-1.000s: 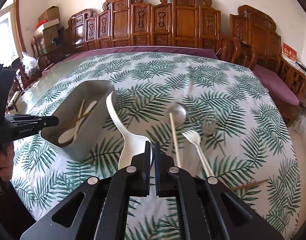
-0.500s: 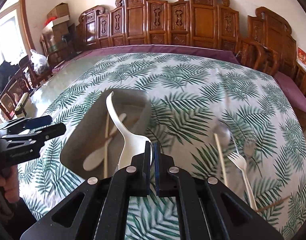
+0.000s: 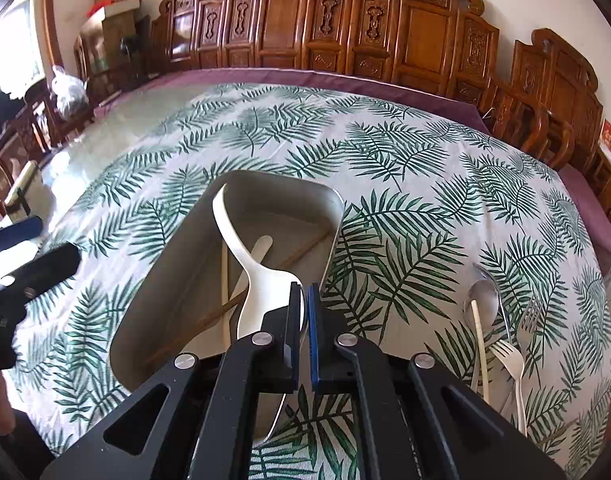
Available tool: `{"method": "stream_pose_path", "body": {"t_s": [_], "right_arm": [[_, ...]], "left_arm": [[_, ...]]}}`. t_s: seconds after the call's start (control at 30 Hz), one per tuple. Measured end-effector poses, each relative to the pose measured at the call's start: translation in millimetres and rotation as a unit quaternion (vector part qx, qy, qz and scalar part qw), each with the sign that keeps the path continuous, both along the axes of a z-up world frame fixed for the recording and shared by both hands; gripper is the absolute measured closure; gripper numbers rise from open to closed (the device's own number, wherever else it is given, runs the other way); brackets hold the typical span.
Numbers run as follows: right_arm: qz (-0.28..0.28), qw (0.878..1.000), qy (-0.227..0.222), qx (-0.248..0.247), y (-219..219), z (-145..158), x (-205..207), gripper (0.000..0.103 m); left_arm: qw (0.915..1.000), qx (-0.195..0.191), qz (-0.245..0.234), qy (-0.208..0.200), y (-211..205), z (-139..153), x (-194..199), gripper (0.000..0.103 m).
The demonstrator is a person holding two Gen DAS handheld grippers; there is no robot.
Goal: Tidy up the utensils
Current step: 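Lower the ladle into the grey tray and open the right tool, then move the right tool back to the pile and grasp a wooden chopstick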
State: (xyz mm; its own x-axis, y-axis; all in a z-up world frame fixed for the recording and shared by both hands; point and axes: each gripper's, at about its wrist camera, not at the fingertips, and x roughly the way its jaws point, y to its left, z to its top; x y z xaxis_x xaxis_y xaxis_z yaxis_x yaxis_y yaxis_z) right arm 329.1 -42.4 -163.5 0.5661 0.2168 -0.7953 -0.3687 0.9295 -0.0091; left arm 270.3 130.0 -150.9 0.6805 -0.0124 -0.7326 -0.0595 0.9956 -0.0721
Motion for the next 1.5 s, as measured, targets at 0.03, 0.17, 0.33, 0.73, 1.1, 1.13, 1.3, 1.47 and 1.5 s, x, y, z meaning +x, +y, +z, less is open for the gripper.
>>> {"method": "stream_pose_path", "body": {"t_s": [0.03,0.17,0.33,0.73,1.1,1.13,1.3,1.47,1.5], "right_arm": [[-0.001,1.0,0.0,-0.003,1,-2,2,0.099],[0.004,1.0,0.009,0.003,7,-5,5,0.097],[0.027,0.997,0.04,0.064,3,-7,0,0.093],[0.07,0.989,0.052,0.123,-14,0,-22,0.091],[0.052,0.994,-0.004,0.101,-100,41,-53,0.084],[0.046,0.995,-0.007,0.093,-111,41,-55,0.084],[0.013,0.998,-0.015,0.059,-170,41,-67,0.077],[-0.032,0.999,-0.005,0.028,-230,23,-72,0.067],[-0.037,0.999,-0.004,0.024,-236,20,-74,0.065]], "left_arm": [[1.0,-0.001,0.0,0.0,1,0,0,0.009],[1.0,-0.007,0.002,0.0,4,0,-1,0.009],[0.9999,-0.01,0.006,0.001,8,0,-1,0.009],[1.0,-0.01,0.001,-0.001,3,1,-2,0.009],[0.9996,-0.012,-0.024,-0.01,-22,7,-12,0.009],[0.9994,-0.011,-0.03,-0.012,-27,8,-14,0.009],[0.9981,-0.013,-0.059,-0.011,-54,10,-19,0.009],[0.9963,-0.006,-0.084,-0.014,-89,12,-26,0.009],[0.9961,-0.007,-0.086,-0.015,-94,12,-29,0.009]]}}
